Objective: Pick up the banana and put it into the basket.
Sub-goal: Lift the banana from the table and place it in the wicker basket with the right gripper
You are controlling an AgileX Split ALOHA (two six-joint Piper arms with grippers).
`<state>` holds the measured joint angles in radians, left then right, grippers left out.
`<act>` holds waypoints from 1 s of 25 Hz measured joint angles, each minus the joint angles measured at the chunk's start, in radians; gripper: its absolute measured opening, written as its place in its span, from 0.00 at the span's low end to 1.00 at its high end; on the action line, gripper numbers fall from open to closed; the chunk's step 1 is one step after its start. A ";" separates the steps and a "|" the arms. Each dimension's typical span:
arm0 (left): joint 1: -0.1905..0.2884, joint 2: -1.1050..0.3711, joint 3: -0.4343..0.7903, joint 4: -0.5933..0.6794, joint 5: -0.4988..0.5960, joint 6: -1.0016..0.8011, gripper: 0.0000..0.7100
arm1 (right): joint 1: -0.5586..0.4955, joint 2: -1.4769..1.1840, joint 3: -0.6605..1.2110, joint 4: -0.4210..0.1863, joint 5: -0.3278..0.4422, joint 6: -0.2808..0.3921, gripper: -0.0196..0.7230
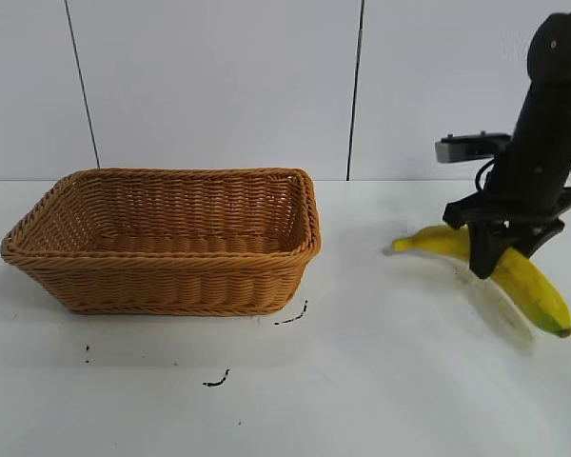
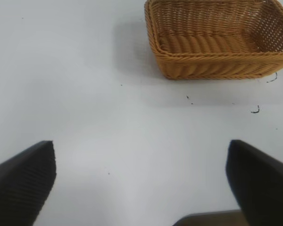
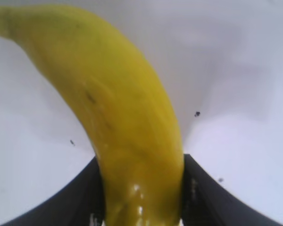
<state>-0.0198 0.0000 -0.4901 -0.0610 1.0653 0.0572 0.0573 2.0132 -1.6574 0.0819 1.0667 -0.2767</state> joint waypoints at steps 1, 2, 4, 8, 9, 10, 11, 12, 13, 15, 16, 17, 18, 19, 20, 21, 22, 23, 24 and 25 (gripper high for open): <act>0.000 0.000 0.000 0.000 0.000 0.000 0.98 | 0.000 -0.002 -0.028 0.001 0.029 0.000 0.45; 0.000 0.000 0.000 0.000 0.000 0.000 0.98 | 0.000 -0.002 -0.051 0.001 0.051 0.000 0.45; 0.000 0.000 0.000 0.000 0.000 0.000 0.98 | 0.000 -0.002 -0.091 0.001 0.071 0.000 0.45; 0.000 0.000 0.000 0.000 0.000 0.000 0.98 | 0.000 -0.002 -0.144 0.001 0.071 0.000 0.45; 0.000 0.000 0.000 0.000 0.000 0.000 0.98 | 0.000 -0.002 -0.152 0.001 0.068 0.000 0.45; 0.000 0.000 0.000 0.000 0.000 0.000 0.98 | 0.000 0.002 -0.165 0.001 0.068 0.000 0.45; 0.000 0.000 0.000 0.000 0.000 0.000 0.98 | 0.000 0.009 -0.182 0.001 0.068 0.000 0.45; 0.000 0.000 0.000 0.000 0.000 0.000 0.98 | 0.000 0.019 -0.199 0.001 0.069 0.000 0.45; 0.000 0.000 0.000 0.000 0.000 0.000 0.98 | 0.002 0.033 -0.222 0.001 0.070 0.000 0.45; 0.000 0.000 0.000 0.000 0.000 0.000 0.98 | 0.009 0.063 -0.274 0.001 0.079 0.000 0.45; 0.000 0.000 0.000 0.000 0.000 0.000 0.98 | 0.017 0.081 -0.299 0.001 0.085 -0.002 0.45; 0.000 0.000 0.000 0.000 0.000 0.000 0.98 | 0.027 0.100 -0.329 0.001 0.093 -0.003 0.45; 0.000 0.000 0.000 -0.001 0.000 0.000 0.98 | 0.037 0.116 -0.360 0.001 0.101 -0.004 0.45; 0.000 0.000 0.000 -0.001 0.000 0.000 0.98 | 0.051 0.134 -0.389 -0.002 0.108 -0.005 0.45; 0.000 0.000 0.000 -0.001 0.000 0.000 0.98 | 0.067 0.151 -0.411 -0.003 0.110 -0.007 0.45; 0.000 0.000 0.000 -0.001 0.000 0.000 0.98 | 0.082 0.166 -0.434 -0.006 0.111 -0.007 0.45; 0.000 0.000 0.000 0.000 0.000 0.000 0.98 | 0.101 0.177 -0.454 -0.008 0.114 -0.007 0.45; 0.000 0.000 0.000 0.000 0.000 0.000 0.98 | 0.122 0.188 -0.467 -0.009 0.115 -0.007 0.45; 0.000 0.000 0.000 0.000 0.000 0.000 0.98 | 0.145 0.194 -0.478 -0.009 0.115 -0.008 0.45; 0.000 0.000 0.000 0.000 0.000 0.000 0.98 | 0.164 0.199 -0.483 -0.009 0.115 -0.009 0.45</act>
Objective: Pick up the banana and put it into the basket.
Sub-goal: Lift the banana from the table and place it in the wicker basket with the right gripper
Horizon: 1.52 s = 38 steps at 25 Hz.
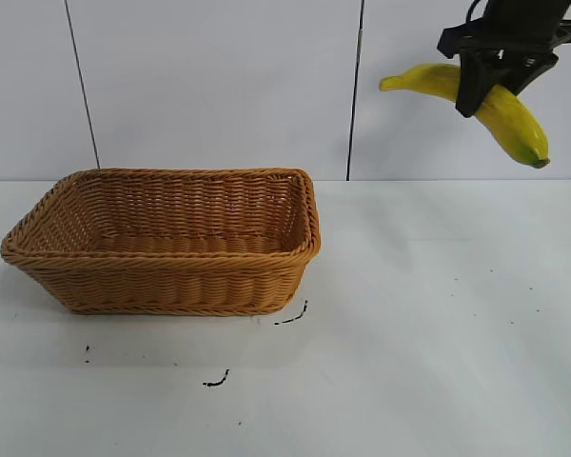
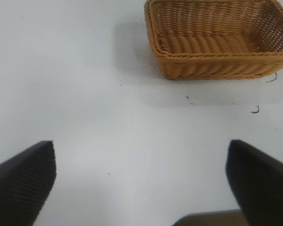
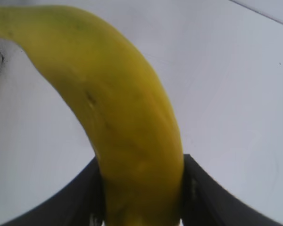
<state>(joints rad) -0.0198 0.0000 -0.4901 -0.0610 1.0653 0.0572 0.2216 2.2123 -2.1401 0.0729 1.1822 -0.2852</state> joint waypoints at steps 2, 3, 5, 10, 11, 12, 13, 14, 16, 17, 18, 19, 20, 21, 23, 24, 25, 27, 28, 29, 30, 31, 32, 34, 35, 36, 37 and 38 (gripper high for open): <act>0.000 0.000 0.000 0.000 0.000 0.000 0.98 | 0.046 0.004 -0.002 0.000 0.000 -0.008 0.45; 0.000 0.000 0.000 0.000 0.000 0.000 0.98 | 0.065 0.005 -0.002 0.000 -0.001 -0.012 0.45; 0.000 0.000 0.000 0.000 0.000 0.000 0.98 | 0.109 0.007 -0.002 0.000 -0.009 -0.015 0.45; 0.000 0.000 0.000 0.000 0.000 0.000 0.98 | 0.214 0.008 -0.002 0.000 -0.044 -0.034 0.45; 0.000 0.000 0.000 0.000 0.000 0.000 0.98 | 0.241 0.008 -0.002 -0.001 -0.052 -0.045 0.45; 0.000 0.000 0.000 0.000 0.000 0.000 0.98 | 0.260 0.008 -0.002 -0.001 -0.059 -0.051 0.45; 0.000 0.000 0.000 0.000 0.000 0.000 0.98 | 0.282 0.008 -0.002 -0.005 -0.069 -0.062 0.45; 0.000 0.000 0.000 0.000 0.000 0.000 0.98 | 0.299 0.008 -0.002 -0.012 -0.075 -0.075 0.45; 0.000 0.000 0.000 0.000 0.000 0.000 0.98 | 0.336 0.008 -0.002 -0.031 -0.103 -0.116 0.45; 0.000 0.000 0.000 0.000 0.000 0.000 0.98 | 0.353 0.006 -0.002 -0.045 -0.124 -0.139 0.45; 0.000 0.000 0.000 0.000 0.000 0.000 0.98 | 0.366 0.006 -0.002 -0.060 -0.147 -0.168 0.45; 0.000 0.000 0.000 0.000 0.000 0.000 0.98 | 0.381 0.006 -0.002 -0.073 -0.178 -0.198 0.45; 0.000 0.000 0.000 0.000 0.000 0.000 0.98 | 0.395 0.006 -0.002 -0.087 -0.212 -0.224 0.45; 0.000 0.000 0.000 0.000 0.000 0.000 0.98 | 0.405 0.006 -0.002 -0.099 -0.240 -0.242 0.45; 0.000 0.000 0.000 0.000 0.000 0.000 0.98 | 0.421 0.006 -0.002 -0.110 -0.298 -0.269 0.45; 0.000 0.000 0.000 0.000 0.000 0.000 0.98 | 0.427 0.006 -0.002 -0.114 -0.317 -0.276 0.45; 0.000 0.000 0.000 0.000 0.000 0.000 0.98 | 0.429 0.006 -0.002 -0.120 -0.329 -0.280 0.45; 0.000 0.000 0.000 0.000 0.000 0.000 0.98 | 0.429 0.006 -0.002 -0.127 -0.346 -0.291 0.45; 0.000 0.000 0.000 0.000 0.000 0.000 0.98 | 0.429 0.006 -0.002 -0.132 -0.349 -0.299 0.45; 0.000 0.000 0.000 0.000 0.000 0.000 0.98 | 0.429 0.006 -0.002 -0.135 -0.352 -0.311 0.45; 0.000 0.000 0.000 0.000 0.000 0.000 0.98 | 0.429 0.006 -0.002 -0.135 -0.351 -0.319 0.45; 0.000 0.000 0.000 0.000 0.000 0.000 0.98 | 0.429 0.007 -0.002 -0.134 -0.351 -0.328 0.45; 0.000 0.000 0.000 0.000 0.000 0.000 0.98 | 0.429 0.009 -0.002 -0.134 -0.352 -0.331 0.45; 0.000 0.000 0.000 0.000 0.000 0.000 0.98 | 0.429 0.013 -0.002 -0.134 -0.353 -0.334 0.45; 0.000 0.000 0.000 0.000 0.000 0.000 0.98 | 0.429 0.020 -0.002 -0.133 -0.353 -0.337 0.45; 0.000 0.000 0.000 0.000 0.000 0.000 0.98 | 0.429 0.029 -0.002 -0.131 -0.353 -0.340 0.45; 0.000 0.000 0.000 0.000 0.000 0.000 0.98 | 0.429 0.040 -0.002 -0.131 -0.353 -0.343 0.45; 0.000 0.000 0.000 0.000 0.000 0.000 0.98 | 0.429 0.055 -0.002 -0.127 -0.354 -0.347 0.45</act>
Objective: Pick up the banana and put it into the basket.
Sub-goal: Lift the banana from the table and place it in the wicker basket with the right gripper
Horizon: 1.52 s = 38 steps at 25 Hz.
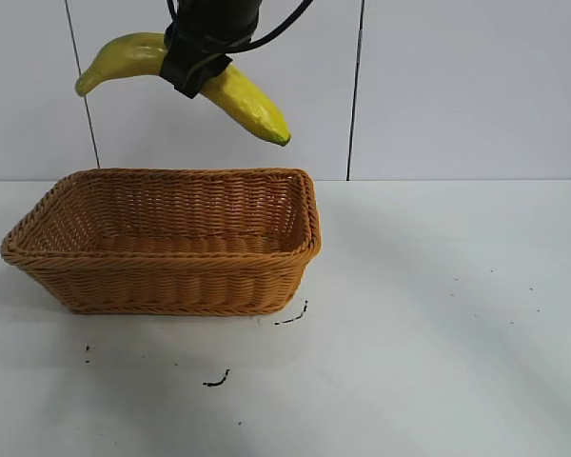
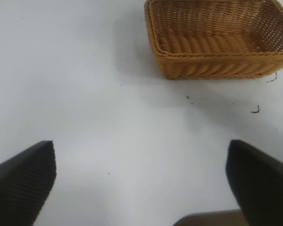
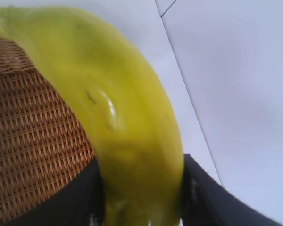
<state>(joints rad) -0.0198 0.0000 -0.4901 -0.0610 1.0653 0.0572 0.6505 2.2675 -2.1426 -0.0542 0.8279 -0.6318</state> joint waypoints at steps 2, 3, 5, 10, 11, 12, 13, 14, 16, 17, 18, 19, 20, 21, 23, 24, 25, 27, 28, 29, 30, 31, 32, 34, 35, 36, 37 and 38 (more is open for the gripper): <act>0.000 0.000 0.000 0.000 0.000 0.000 0.98 | 0.000 0.044 0.000 0.033 -0.006 -0.010 0.45; 0.000 0.000 0.000 0.000 0.000 0.000 0.98 | 0.000 0.060 0.000 0.041 -0.016 -0.011 0.45; 0.000 0.000 0.000 0.000 0.000 0.000 0.98 | 0.000 0.088 0.000 0.054 -0.039 -0.015 0.45; 0.000 0.000 0.000 0.000 0.000 0.000 0.98 | 0.000 0.143 0.000 0.078 -0.091 -0.016 0.45; 0.000 0.000 0.000 0.000 0.000 0.000 0.98 | 0.000 0.155 0.000 0.081 -0.100 -0.017 0.45; 0.000 0.000 0.000 0.000 0.000 0.000 0.98 | 0.000 0.168 0.000 0.090 -0.107 -0.018 0.45; 0.000 0.000 0.000 0.000 0.000 0.000 0.98 | 0.000 0.175 0.000 0.096 -0.109 -0.018 0.45; 0.000 0.000 0.000 0.000 0.000 0.000 0.98 | 0.000 0.180 0.001 0.101 -0.112 -0.018 0.45; 0.000 0.000 0.000 0.000 0.000 0.000 0.98 | 0.000 0.192 0.001 0.105 -0.121 -0.018 0.45; 0.000 0.000 0.000 0.000 0.000 0.000 0.98 | 0.000 0.195 0.001 0.108 -0.124 -0.018 0.45; 0.000 0.000 0.000 0.000 0.000 0.000 0.98 | 0.000 0.200 0.001 0.114 -0.123 -0.018 0.45; 0.000 0.000 0.000 0.000 0.000 0.000 0.98 | 0.000 0.202 0.001 0.121 -0.122 -0.018 0.45; 0.000 0.000 0.000 0.000 0.000 0.000 0.98 | 0.000 0.204 0.001 0.132 -0.118 -0.018 0.45; 0.000 0.000 0.000 0.000 0.000 0.000 0.98 | 0.000 0.205 0.001 0.134 -0.114 -0.018 0.45; 0.000 0.000 0.000 0.000 0.000 0.000 0.98 | 0.000 0.207 0.001 0.138 -0.111 -0.018 0.50; 0.000 0.000 0.000 0.000 0.000 0.000 0.98 | 0.000 0.207 0.001 0.138 -0.109 -0.018 0.60; 0.000 0.000 0.000 0.000 0.000 0.000 0.98 | 0.000 0.207 0.001 0.139 -0.110 -0.018 0.69; 0.000 0.000 0.000 0.000 0.000 0.000 0.98 | 0.000 0.207 0.001 0.139 -0.113 -0.018 0.86; 0.000 0.000 0.000 0.000 0.000 0.000 0.98 | 0.000 0.207 0.001 0.141 -0.114 -0.018 0.90; 0.000 0.000 0.000 0.000 0.000 0.000 0.98 | 0.000 0.205 0.001 0.142 -0.114 -0.013 0.92; 0.000 0.000 0.000 0.000 0.000 0.000 0.98 | 0.000 0.200 0.001 0.142 -0.113 -0.004 0.94; 0.000 0.000 0.000 0.000 0.000 0.000 0.98 | 0.000 0.200 0.001 0.142 -0.113 -0.004 0.94; 0.000 0.000 0.000 0.000 0.000 0.000 0.98 | 0.000 0.192 0.001 0.142 -0.109 0.018 0.95; 0.000 0.000 0.000 0.000 0.000 0.000 0.98 | 0.000 0.163 0.001 0.142 -0.098 0.085 0.95; 0.000 0.000 0.000 0.000 0.000 0.000 0.98 | 0.000 0.147 0.001 0.143 -0.091 0.132 0.95; 0.000 0.000 0.000 0.000 0.000 0.000 0.98 | 0.000 0.125 0.001 0.143 -0.075 0.180 0.95; 0.000 0.000 0.000 0.000 0.000 0.000 0.98 | 0.000 0.103 0.001 0.143 -0.054 0.224 0.95; 0.000 0.000 0.000 0.000 0.000 0.000 0.98 | 0.000 0.082 -0.001 0.143 -0.032 0.260 0.95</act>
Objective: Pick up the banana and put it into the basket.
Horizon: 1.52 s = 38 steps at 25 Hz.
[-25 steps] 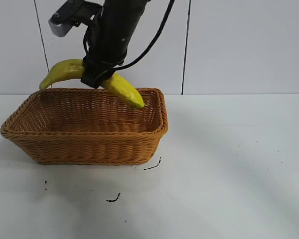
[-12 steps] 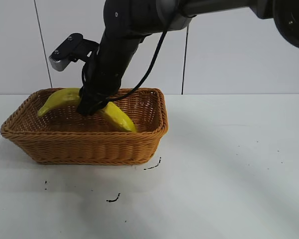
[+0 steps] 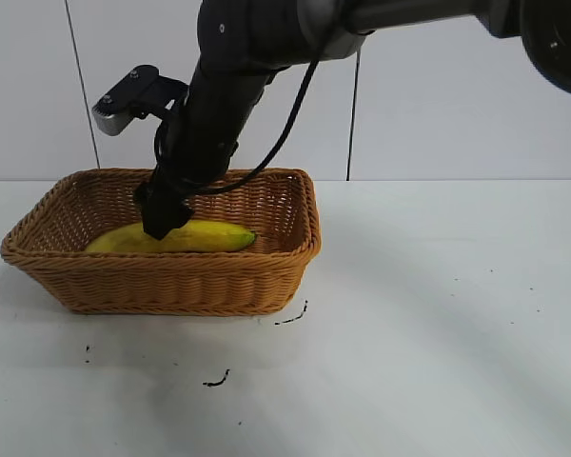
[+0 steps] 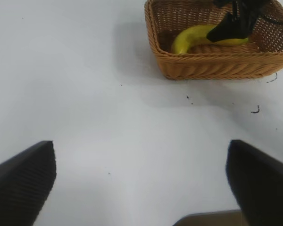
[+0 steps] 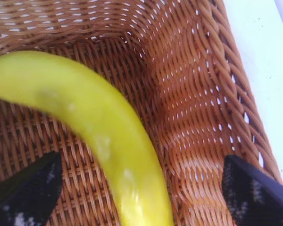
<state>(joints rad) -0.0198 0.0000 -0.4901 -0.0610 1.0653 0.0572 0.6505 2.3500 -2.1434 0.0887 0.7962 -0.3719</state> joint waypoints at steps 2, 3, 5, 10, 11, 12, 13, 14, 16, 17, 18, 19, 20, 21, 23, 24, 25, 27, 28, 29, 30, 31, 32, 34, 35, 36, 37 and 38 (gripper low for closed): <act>0.000 0.000 0.000 0.000 0.000 0.000 0.98 | -0.001 -0.027 -0.014 0.000 0.063 0.087 0.95; 0.000 0.000 0.000 0.000 0.000 0.000 0.98 | -0.003 -0.035 -0.029 0.003 0.093 0.128 0.95; 0.000 0.000 0.000 0.000 0.000 0.000 0.98 | -0.016 -0.037 -0.069 0.007 0.143 0.183 0.95; 0.000 0.000 0.000 0.000 0.000 0.000 0.98 | -0.059 -0.037 -0.138 -0.012 0.251 0.303 0.95; 0.000 0.000 0.000 0.000 0.000 0.000 0.98 | -0.068 -0.037 -0.139 -0.012 0.261 0.314 0.95; 0.000 0.000 0.000 0.000 0.000 0.000 0.98 | -0.079 -0.037 -0.139 -0.015 0.270 0.320 0.95; 0.000 0.000 0.000 0.000 0.000 0.000 0.98 | -0.090 -0.037 -0.139 -0.016 0.272 0.324 0.95; 0.000 0.000 0.000 0.000 0.000 0.000 0.98 | -0.099 -0.037 -0.139 -0.017 0.272 0.325 0.95; 0.000 0.000 0.000 0.000 0.000 0.000 0.98 | -0.125 -0.037 -0.139 -0.020 0.272 0.328 0.95; 0.000 0.000 0.000 0.000 0.000 0.000 0.98 | -0.138 -0.037 -0.139 -0.021 0.273 0.328 0.95; 0.000 0.000 0.000 0.000 0.000 0.000 0.98 | -0.156 -0.037 -0.139 -0.021 0.274 0.328 0.95; 0.000 0.000 0.000 0.000 0.000 0.000 0.98 | -0.177 -0.037 -0.139 -0.022 0.278 0.328 0.95; 0.000 0.000 0.000 0.000 0.000 0.000 0.98 | -0.198 -0.037 -0.139 -0.024 0.286 0.328 0.95; 0.000 0.000 0.000 0.000 0.000 0.000 0.98 | -0.226 -0.037 -0.139 -0.024 0.293 0.328 0.95; 0.000 0.000 0.000 0.000 0.000 0.000 0.98 | -0.290 -0.037 -0.139 -0.024 0.305 0.328 0.95; 0.000 0.000 0.000 0.000 0.000 0.000 0.98 | -0.318 -0.037 -0.139 -0.027 0.312 0.328 0.95; 0.000 0.000 0.000 0.000 0.000 0.000 0.98 | -0.352 -0.037 -0.139 -0.029 0.321 0.327 0.95; 0.000 0.000 0.000 0.000 0.000 0.000 0.98 | -0.412 -0.037 -0.139 -0.034 0.323 0.327 0.95; 0.000 0.000 0.000 0.000 0.000 0.000 0.98 | -0.440 -0.037 -0.139 -0.035 0.325 0.327 0.95; 0.000 0.000 0.000 0.000 0.000 0.000 0.98 | -0.440 -0.037 -0.139 -0.035 0.325 0.327 0.95; 0.000 0.000 0.000 0.000 0.000 0.000 0.98 | -0.470 -0.037 -0.139 -0.037 0.330 0.328 0.95; 0.000 0.000 0.000 0.000 0.000 0.000 0.98 | -0.489 -0.037 -0.139 -0.037 0.337 0.328 0.95; 0.000 0.000 0.000 0.000 0.000 0.000 0.98 | -0.505 -0.037 -0.139 -0.038 0.347 0.328 0.95; 0.000 0.000 0.000 0.000 0.000 0.000 0.98 | -0.537 -0.037 -0.139 -0.037 0.366 0.328 0.95; 0.000 0.000 0.000 0.000 0.000 0.000 0.98 | -0.549 -0.037 -0.139 -0.037 0.376 0.328 0.95; 0.000 0.000 0.000 0.000 0.000 0.000 0.98 | -0.557 -0.037 -0.139 -0.037 0.386 0.328 0.95; 0.000 0.000 0.000 0.000 0.000 0.000 0.98 | -0.564 -0.037 -0.139 -0.037 0.401 0.328 0.95; 0.000 0.000 0.000 0.000 0.000 0.000 0.98 | -0.570 -0.037 -0.139 -0.038 0.409 0.328 0.95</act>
<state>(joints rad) -0.0198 0.0000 -0.4901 -0.0610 1.0653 0.0572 0.0805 2.3132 -2.2826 0.0505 1.2051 -0.0441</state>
